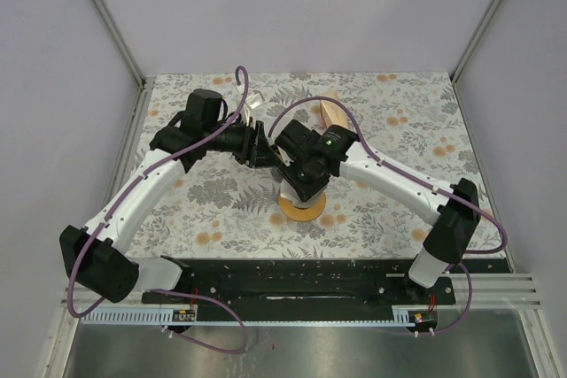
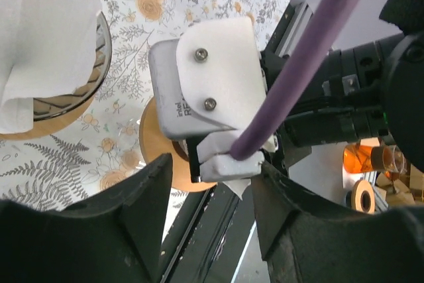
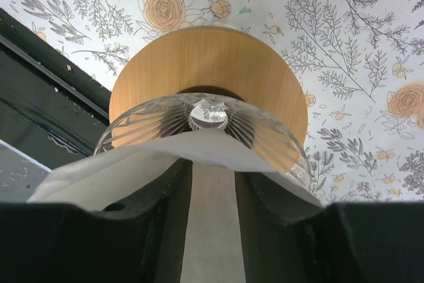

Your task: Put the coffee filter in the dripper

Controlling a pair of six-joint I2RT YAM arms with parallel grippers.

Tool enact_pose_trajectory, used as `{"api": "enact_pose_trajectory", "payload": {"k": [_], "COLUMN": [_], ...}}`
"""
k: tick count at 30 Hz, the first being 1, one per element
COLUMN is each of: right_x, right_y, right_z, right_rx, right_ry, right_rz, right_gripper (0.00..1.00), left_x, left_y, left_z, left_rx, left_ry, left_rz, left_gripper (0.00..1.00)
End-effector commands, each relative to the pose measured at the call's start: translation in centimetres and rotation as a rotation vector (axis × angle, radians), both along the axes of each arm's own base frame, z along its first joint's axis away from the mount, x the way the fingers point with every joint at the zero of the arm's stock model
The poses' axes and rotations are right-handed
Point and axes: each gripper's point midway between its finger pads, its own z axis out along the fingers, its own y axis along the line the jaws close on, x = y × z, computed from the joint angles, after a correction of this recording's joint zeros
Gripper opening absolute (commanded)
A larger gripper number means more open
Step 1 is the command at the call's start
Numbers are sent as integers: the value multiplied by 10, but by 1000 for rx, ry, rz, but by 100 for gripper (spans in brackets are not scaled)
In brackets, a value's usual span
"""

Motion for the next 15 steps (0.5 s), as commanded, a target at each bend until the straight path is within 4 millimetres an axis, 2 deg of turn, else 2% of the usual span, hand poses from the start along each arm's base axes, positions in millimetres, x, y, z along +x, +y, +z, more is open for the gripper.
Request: {"api": "enact_pose_trajectory", "payload": {"k": [1, 5, 10, 15], "right_x": [24, 23, 19, 18], "right_y": [38, 41, 35, 26], "right_z": [95, 109, 105, 114], "right_rx": [321, 368, 357, 367], "right_ry": [-223, -244, -241, -269], "right_rz": [-2, 13, 14, 3], "right_gripper": [41, 40, 40, 40], "left_x": [-16, -15, -13, -1], "left_y": [3, 3, 3, 8], "left_z": [-26, -28, -28, -9], "left_rx": [62, 67, 70, 46], "left_ry": [81, 80, 77, 42], "left_rz": [-21, -17, -11, 21], "left_gripper": [53, 53, 52, 51]}}
